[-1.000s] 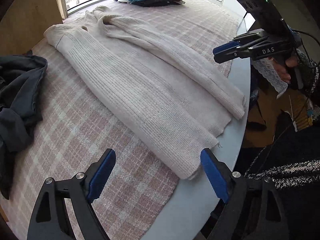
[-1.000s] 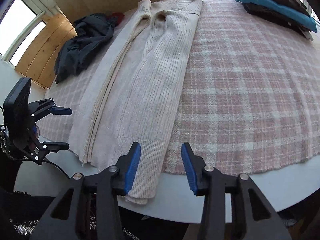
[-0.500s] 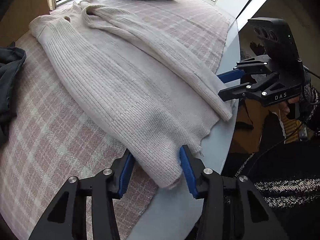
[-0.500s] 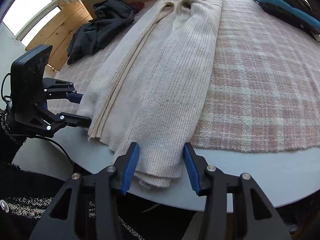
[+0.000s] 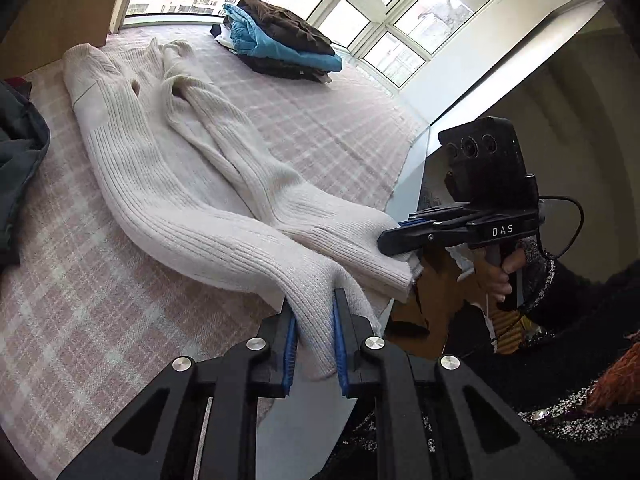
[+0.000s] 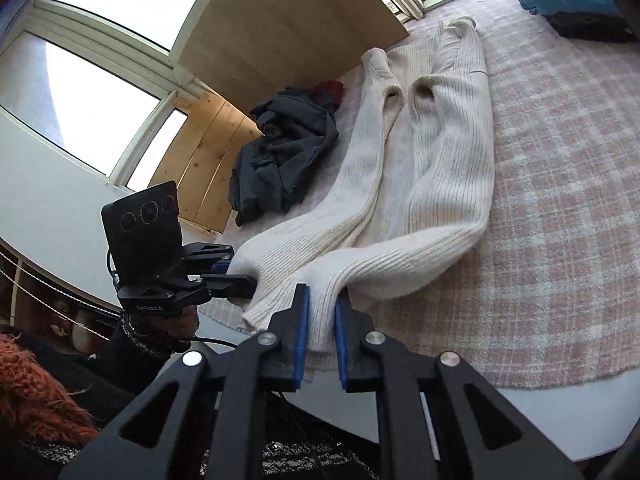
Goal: Fold clothes
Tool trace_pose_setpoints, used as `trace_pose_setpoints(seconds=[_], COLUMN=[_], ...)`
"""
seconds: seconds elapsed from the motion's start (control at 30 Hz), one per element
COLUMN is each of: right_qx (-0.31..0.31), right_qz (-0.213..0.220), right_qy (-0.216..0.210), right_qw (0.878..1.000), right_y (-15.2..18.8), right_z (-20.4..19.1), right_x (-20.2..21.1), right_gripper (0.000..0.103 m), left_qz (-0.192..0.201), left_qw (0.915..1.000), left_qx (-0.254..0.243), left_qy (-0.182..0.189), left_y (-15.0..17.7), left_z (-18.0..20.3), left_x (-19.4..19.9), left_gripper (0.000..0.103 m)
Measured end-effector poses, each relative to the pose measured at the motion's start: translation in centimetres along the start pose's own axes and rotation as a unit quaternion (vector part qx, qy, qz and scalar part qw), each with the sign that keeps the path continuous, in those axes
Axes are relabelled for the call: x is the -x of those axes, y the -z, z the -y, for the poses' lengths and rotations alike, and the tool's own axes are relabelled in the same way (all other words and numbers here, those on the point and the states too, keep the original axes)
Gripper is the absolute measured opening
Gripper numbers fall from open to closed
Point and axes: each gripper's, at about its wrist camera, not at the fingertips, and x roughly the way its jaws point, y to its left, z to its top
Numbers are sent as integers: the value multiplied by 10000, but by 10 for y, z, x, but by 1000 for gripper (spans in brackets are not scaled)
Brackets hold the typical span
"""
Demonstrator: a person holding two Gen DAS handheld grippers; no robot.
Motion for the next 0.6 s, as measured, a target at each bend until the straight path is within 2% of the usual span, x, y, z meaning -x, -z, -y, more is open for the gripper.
trace_pose_setpoints(seconds=[0.07,0.17,0.27,0.33,0.47,0.6], right_qx=[82,269,264,95,-364,-764], right_qz=[227,441,520,499,415,65], right_qy=[-259,-362,-435,-420,-199,263], right_qw=[9994,9980,9974,9978,9983,9967], right_y=[-35,-98,-163,-205,-281,-328], right_z=[0,2,17,38,92,153], right_x=[13,11,-1,-17,-61,-120], right_gripper=[12,12,11,11,11,11], left_qz=[266,582,828,932,1068,876], left_qw=[9996,9979,9961,9950,9939,9944], left_qx=[-44,-237,-310,-344,-60,208], left_qy=[99,123,-14,-104,-273,-556], left_y=[-24,-68,-124,-162,-228,-279], left_z=[2,-4,-26,-49,-115,-186], left_x=[16,37,46,48,41,13], left_gripper=[15,15,15,15,15,15])
